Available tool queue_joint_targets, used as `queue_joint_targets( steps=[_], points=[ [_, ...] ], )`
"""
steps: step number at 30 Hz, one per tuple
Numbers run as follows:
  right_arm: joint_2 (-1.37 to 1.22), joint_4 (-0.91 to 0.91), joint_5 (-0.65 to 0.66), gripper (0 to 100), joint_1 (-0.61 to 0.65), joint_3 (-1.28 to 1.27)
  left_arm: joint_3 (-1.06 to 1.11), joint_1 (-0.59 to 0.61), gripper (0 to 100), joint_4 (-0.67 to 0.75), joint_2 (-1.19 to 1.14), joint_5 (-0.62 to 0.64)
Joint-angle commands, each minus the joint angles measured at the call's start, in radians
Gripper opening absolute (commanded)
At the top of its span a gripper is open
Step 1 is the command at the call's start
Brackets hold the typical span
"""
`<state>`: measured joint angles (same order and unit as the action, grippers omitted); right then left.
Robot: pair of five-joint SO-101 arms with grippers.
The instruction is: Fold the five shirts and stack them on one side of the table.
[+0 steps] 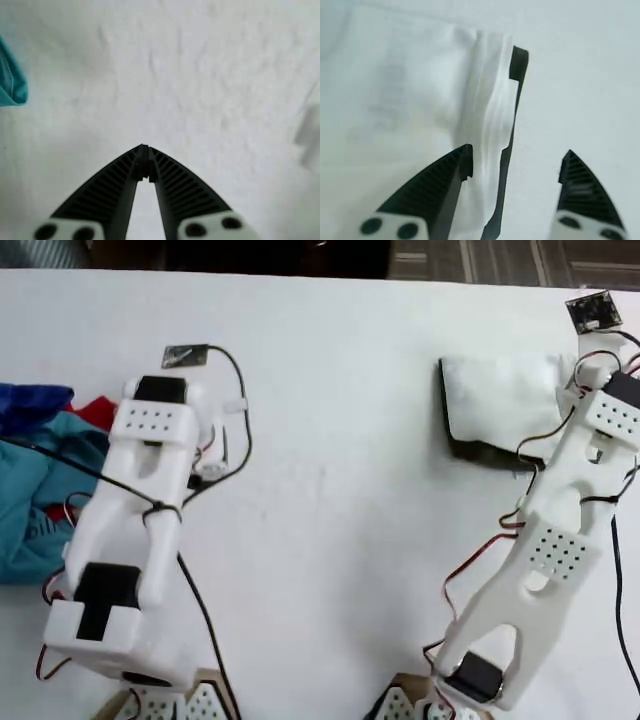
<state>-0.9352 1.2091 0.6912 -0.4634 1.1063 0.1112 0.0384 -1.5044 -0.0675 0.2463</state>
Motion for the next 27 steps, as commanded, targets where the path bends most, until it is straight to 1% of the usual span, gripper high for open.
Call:
queue_joint_targets(
  steps=[1,4,6,8,12,15,17,19,21,22,24,27],
  points=[
    [0.156,0.012,-0.163,28.2,-0.015,0.043,-0.045,0.011,3,0.0,0.068,0.006],
    [0.217,0.067,-0.324,28.2,-0.018,0.043,-0.079,0.068,3,-0.02,0.14,0.006],
    [0.257,0.12,-0.361,28.0,-0.018,0.043,-0.102,0.132,3,-0.038,0.199,-0.015],
    [0.291,0.182,-0.367,28.0,-0.018,0.043,-0.105,0.224,3,-0.044,0.259,-0.114],
    [0.348,0.32,-0.365,28.0,0.01,0.041,-0.113,0.442,3,-0.037,0.324,-0.379],
    [0.384,0.406,-0.359,28.0,0.036,0.041,-0.111,0.595,3,0.041,0.324,-0.486],
    [0.409,0.453,-0.359,28.0,0.047,0.041,-0.105,0.686,7,0.104,0.304,-0.506],
    [0.432,0.512,-0.359,28.0,0.061,0.041,-0.12,0.729,17,0.141,0.238,-0.503],
    [0.458,0.562,-0.359,28.0,0.081,0.028,-0.18,0.75,26,0.144,0.144,-0.502],
    [0.478,0.562,-0.359,28.0,0.082,0.009,-0.222,0.758,27,0.146,0.091,-0.502],
    [0.541,0.561,-0.358,27.9,0.071,-0.061,-0.341,0.776,25,0.146,-0.021,-0.502],
    [0.67,0.561,-0.351,27.9,0.068,-0.242,-0.559,0.789,24,0.141,-0.196,-0.502]
  ],
)
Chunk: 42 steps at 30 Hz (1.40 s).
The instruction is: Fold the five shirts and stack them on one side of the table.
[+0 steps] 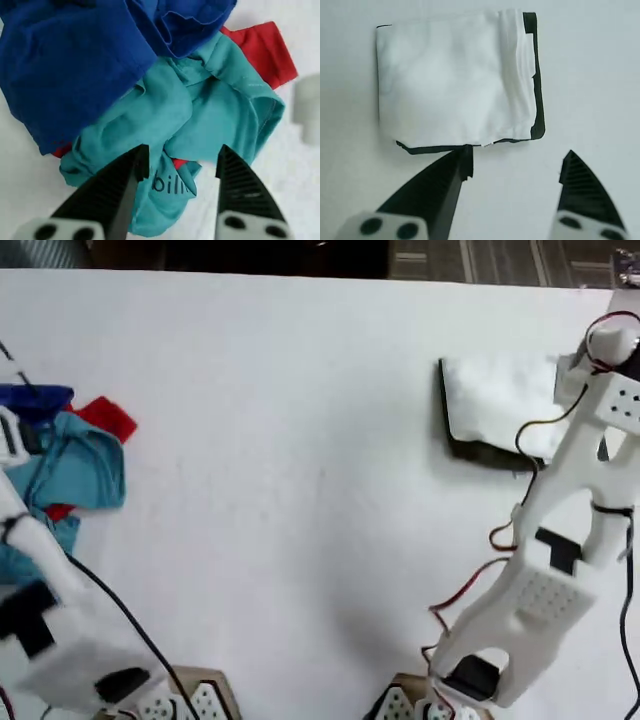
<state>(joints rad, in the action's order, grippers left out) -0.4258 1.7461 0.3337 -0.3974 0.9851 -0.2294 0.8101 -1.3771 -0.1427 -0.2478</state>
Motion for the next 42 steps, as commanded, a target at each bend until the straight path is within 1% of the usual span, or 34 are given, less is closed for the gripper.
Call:
queue_joint_targets(
  steps=[1,5,8,14,15,16,18,20,21,24,27,30,32,37,42],
  points=[
    [0.216,0.024,0.028,27.9,0.005,-0.201,-0.302,0.017,24,0.006,-0.178,-0.008],
    [0.453,0.022,0.121,27.9,0.016,-0.56,-0.636,0.012,24,-0.04,-0.391,-0.008],
    [0.616,0.022,0.161,27.9,0.022,-0.807,-0.845,0.011,24,-0.084,-0.539,-0.009],
    [0.862,-0.021,0.169,27.9,0.019,-1.143,-1.101,0.011,23,-0.147,-0.798,-0.014],
    [0.894,-0.036,0.169,27.9,0.021,-1.188,-1.147,0.011,21,-0.169,-0.821,-0.011],
    [0.921,-0.058,0.169,27.9,0.021,-1.226,-1.194,0.011,17,-0.198,-0.835,-0.009],
    [0.972,-0.107,0.169,27.9,0.021,-1.3,-1.29,-0.003,1,-0.252,-0.845,-0.008],
    [1.013,-0.143,0.169,27.9,0.021,-1.366,-1.386,-0.026,5,-0.322,-0.845,-0.008],
    [1.032,-0.156,0.169,27.9,0.021,-1.395,-1.44,-0.043,3,-0.354,-0.845,-0.008],
    [1.075,-0.166,0.169,27.9,0.021,-1.458,-1.434,-0.087,3,-0.396,-0.802,-0.008],
    [1.102,-0.168,0.169,27.9,0.019,-1.502,-1.428,-0.115,3,-0.405,-0.735,-0.003],
    [1.112,-0.17,0.169,27.9,0.021,-1.537,-1.432,-0.155,3,-0.408,-0.644,0.058],
    [1.109,-0.18,0.169,27.9,0.021,-1.56,-1.428,-0.199,3,-0.408,-0.565,0.075],
    [1.113,-0.236,0.166,27.9,0.016,-1.653,-1.434,-0.35,3,-0.408,-0.328,0.074],
    [1.113,-0.272,0.169,27.9,0.015,-1.722,-1.432,-0.562,3,-0.4,-0.103,0.069]
  ],
)
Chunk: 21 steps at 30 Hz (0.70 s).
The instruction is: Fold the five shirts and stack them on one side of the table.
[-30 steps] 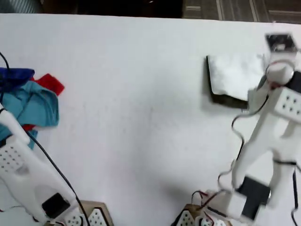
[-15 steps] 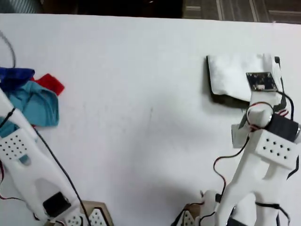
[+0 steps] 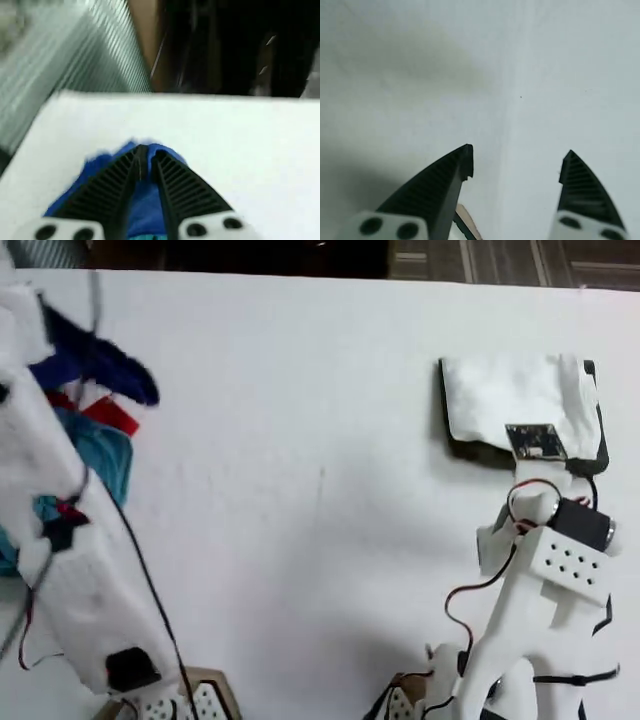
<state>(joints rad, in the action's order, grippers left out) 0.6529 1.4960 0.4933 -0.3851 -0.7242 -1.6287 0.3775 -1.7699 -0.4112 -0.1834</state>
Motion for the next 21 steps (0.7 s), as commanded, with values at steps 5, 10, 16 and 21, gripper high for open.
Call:
queue_joint_targets(
  steps=[5,10,16,21],
  points=[
    [0.033,-0.031,0.005,27.9,0.007,-0.044,-0.035,-0.371,3,0.002,0.272,0.002],
    [0.033,-0.031,0.005,27.9,0.007,-0.048,-0.035,-0.528,3,0.006,0.296,0.003],
    [0.033,-0.031,0.005,27.9,0.007,-0.048,-0.028,-0.554,3,-0.003,0.298,0.009],
    [0.033,-0.031,0.006,27.9,0.008,-0.048,-0.027,-0.466,3,-0.015,0.292,0.011]
  ],
)
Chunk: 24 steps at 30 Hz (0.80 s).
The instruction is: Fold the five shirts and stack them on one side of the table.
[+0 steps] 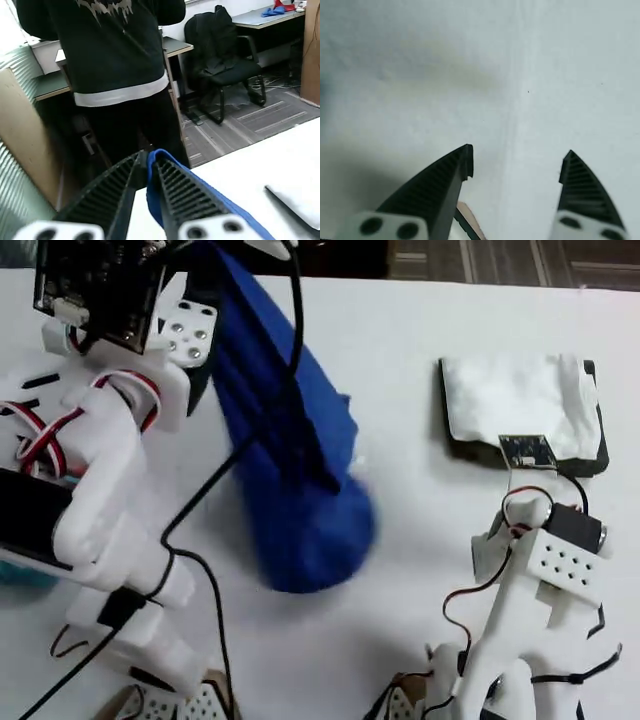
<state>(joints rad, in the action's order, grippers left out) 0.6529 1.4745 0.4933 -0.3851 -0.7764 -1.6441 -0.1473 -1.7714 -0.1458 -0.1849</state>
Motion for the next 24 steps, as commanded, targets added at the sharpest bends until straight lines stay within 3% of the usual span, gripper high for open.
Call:
queue_joint_targets(
  steps=[1,6,12,16,20,24],
  points=[
    [0.033,-0.01,0.008,27.9,0.008,0.005,-0.01,0.095,3,-0.014,0.023,0.012],
    [0.033,-0.01,0.009,27.9,0.008,0.005,0.208,0.307,3,-0.015,0.028,0.012],
    [0.035,-0.01,0.009,27.9,0.008,0.011,0.852,0.548,3,-0.015,0.032,0.005],
    [0.035,-0.01,0.009,27.9,0.008,0.011,1.27,0.692,3,0.006,0.028,-0.124],
    [0.035,-0.025,0.009,27.9,0.01,0.011,1.595,0.859,3,0.19,0.026,-0.229],
    [0.033,-0.039,0.009,27.9,0.01,0.011,1.756,0.979,3,0.387,0.029,-0.325]
  ],
)
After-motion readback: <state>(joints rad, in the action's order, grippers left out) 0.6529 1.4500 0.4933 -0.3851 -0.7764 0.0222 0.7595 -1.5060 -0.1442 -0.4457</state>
